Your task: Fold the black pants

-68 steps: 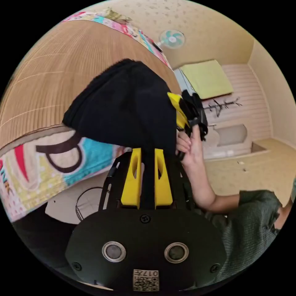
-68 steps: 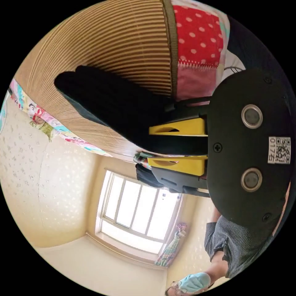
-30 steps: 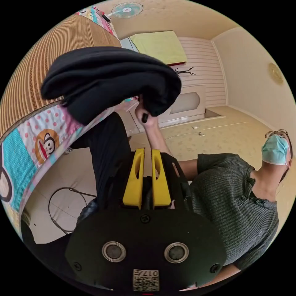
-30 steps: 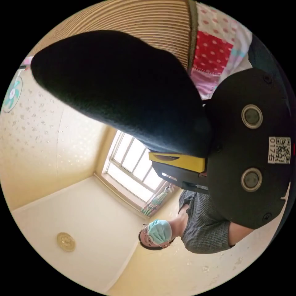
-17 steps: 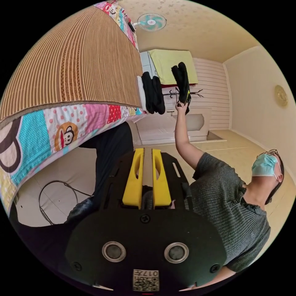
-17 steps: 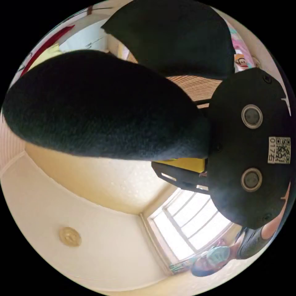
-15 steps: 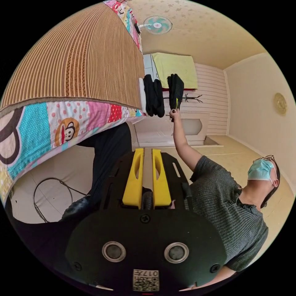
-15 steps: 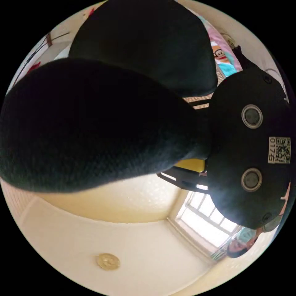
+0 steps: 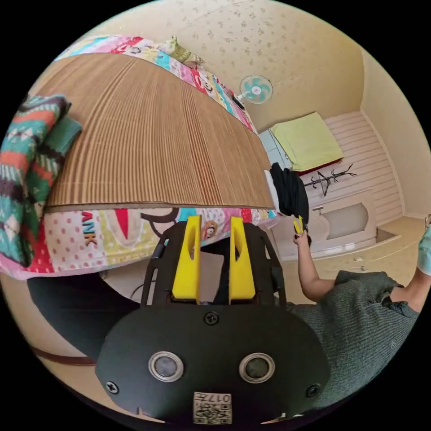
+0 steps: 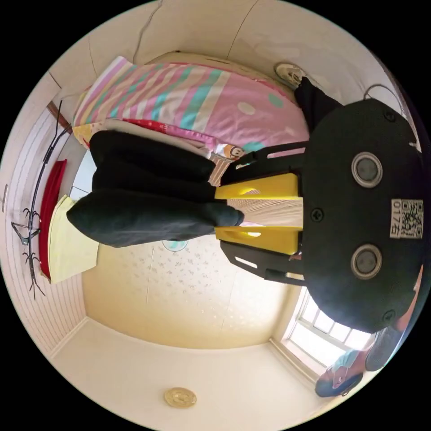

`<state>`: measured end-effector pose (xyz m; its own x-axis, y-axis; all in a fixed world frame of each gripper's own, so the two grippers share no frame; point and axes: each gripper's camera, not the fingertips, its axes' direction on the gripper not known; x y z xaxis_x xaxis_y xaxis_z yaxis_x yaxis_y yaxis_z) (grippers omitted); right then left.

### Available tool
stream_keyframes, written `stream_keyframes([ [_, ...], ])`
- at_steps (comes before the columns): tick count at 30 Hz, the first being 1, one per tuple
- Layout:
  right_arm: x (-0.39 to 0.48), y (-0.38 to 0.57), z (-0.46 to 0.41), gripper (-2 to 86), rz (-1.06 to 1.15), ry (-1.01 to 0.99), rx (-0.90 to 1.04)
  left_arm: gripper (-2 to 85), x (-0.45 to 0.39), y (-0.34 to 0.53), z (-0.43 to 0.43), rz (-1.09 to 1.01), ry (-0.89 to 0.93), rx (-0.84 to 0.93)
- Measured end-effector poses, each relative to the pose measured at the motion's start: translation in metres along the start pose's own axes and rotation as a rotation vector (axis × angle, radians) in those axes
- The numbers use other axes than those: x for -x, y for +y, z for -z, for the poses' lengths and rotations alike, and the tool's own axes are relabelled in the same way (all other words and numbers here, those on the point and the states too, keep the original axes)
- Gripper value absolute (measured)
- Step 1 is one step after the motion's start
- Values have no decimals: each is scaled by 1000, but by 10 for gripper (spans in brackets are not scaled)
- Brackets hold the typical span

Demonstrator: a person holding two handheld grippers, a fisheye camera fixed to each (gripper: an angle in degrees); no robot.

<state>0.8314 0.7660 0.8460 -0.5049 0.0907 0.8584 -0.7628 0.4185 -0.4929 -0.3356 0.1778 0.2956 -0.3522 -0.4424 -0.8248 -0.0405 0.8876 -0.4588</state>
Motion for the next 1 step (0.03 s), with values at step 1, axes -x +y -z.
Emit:
stream_keyframes([
  [1,-2,24,0,48,24,38,22,130,0,1,23,17,-185,-91],
])
